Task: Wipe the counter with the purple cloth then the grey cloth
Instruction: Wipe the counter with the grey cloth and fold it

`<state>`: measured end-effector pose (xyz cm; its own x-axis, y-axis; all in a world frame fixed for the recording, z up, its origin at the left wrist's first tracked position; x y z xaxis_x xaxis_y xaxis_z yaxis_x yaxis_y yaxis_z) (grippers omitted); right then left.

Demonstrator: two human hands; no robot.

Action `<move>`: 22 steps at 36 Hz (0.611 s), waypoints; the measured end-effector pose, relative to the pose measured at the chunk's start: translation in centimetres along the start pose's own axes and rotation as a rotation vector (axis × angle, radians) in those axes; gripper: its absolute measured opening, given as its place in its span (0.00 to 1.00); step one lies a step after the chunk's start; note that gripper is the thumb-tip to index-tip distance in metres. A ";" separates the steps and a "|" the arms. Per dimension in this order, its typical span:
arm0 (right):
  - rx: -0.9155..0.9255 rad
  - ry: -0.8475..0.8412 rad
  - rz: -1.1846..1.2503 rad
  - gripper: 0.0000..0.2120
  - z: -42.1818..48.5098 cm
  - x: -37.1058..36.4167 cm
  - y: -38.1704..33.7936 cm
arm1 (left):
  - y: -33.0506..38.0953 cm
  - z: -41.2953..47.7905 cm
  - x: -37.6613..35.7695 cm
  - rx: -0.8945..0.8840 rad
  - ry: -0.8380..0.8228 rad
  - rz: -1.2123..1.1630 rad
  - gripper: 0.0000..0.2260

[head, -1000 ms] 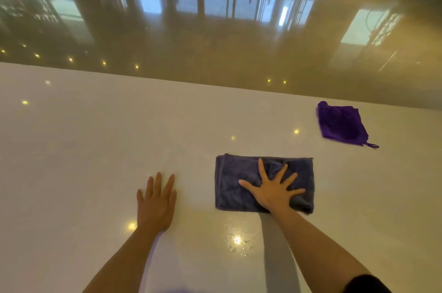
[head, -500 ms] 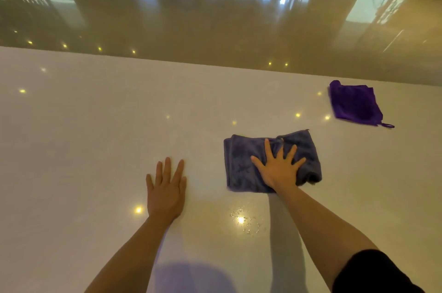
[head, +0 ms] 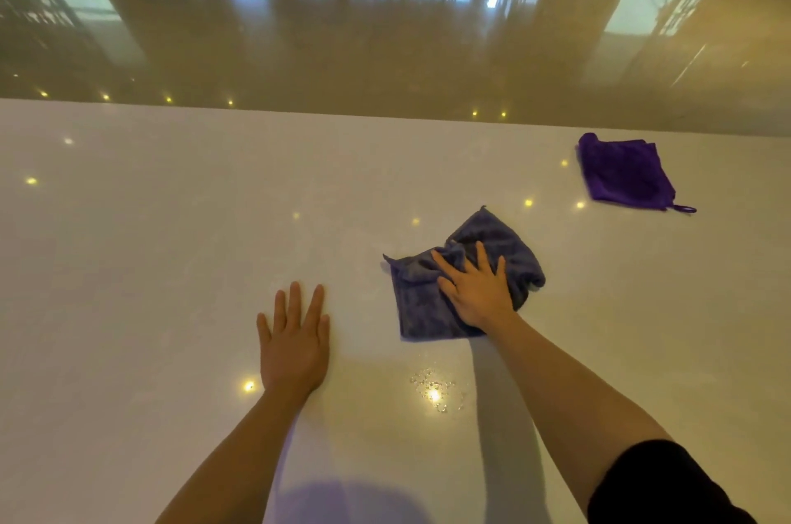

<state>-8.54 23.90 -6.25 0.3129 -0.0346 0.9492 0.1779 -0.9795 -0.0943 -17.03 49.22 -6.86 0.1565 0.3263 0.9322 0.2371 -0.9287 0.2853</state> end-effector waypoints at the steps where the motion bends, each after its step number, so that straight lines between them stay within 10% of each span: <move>1: 0.023 -0.004 -0.012 0.23 0.0 -0.1 -0.4 | 0.0 0.0 0.0 0.001 -0.003 0.003 0.23; 22: 0.346 -0.033 0.088 0.22 -6.5 -2.4 -10.3 | 0.3 -0.3 0.2 -0.042 -0.042 0.028 0.23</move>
<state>-17.22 32.78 -5.62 0.3702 -0.1037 0.9232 0.4526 -0.8477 -0.2767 -17.16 48.95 -6.50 0.2027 0.3064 0.9301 0.1917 -0.9438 0.2692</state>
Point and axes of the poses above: each hand's wrist, its own z-axis towards the middle knuckle, its own x-axis out of the back of the hand, y = z × x, the point moved 9 cm from there along z, towards the middle knuckle, and after that the axes turned 3 degrees about -z, right-handed, at the moved point
